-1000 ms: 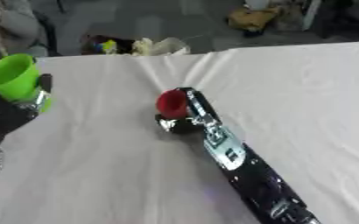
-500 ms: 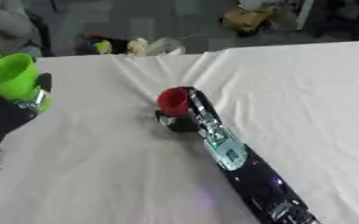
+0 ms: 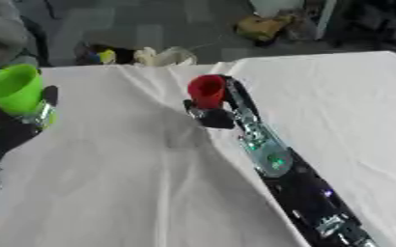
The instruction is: Pour the contents of one cup into another cup.
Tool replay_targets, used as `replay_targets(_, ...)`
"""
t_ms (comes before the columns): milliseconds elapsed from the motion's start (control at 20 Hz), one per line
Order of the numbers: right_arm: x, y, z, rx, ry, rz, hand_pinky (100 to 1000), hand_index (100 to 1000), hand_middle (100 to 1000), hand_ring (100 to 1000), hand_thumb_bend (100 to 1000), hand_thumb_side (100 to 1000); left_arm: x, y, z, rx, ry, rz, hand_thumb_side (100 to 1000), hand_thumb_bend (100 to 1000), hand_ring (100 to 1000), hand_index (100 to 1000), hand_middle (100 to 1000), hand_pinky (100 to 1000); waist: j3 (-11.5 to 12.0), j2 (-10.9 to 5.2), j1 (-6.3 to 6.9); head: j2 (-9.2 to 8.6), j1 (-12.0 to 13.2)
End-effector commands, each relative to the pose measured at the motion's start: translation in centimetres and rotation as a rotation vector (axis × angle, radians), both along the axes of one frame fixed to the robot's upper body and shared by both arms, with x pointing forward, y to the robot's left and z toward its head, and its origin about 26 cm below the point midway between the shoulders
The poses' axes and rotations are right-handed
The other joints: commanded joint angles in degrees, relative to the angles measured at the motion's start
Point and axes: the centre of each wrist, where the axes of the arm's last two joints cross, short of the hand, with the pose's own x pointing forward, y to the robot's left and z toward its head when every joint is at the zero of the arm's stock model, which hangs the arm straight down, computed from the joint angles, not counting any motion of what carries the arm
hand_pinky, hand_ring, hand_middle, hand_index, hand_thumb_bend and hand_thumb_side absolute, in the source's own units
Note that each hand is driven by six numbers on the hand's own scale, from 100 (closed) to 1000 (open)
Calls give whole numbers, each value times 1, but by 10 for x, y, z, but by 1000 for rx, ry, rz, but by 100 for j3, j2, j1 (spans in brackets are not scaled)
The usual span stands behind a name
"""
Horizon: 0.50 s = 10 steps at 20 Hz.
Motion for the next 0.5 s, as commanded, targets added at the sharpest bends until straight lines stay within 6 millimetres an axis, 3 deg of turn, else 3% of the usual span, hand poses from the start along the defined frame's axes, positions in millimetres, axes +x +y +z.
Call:
replay_targets(50, -1, -6, 34, -23, -74, 8, 441, 435, 276, 346, 100, 100, 1, 7, 3, 36, -15, 10, 216, 100, 338, 662, 281, 100, -26, -118, -13, 32, 55)
replay_targets(500, -7, 8, 74, -107, -137, 97, 444, 438, 277, 347, 100, 100, 1, 4, -16, 101, 34, -24, 228, 100, 343, 659, 296, 100, -107, -176, -69, 67, 115)
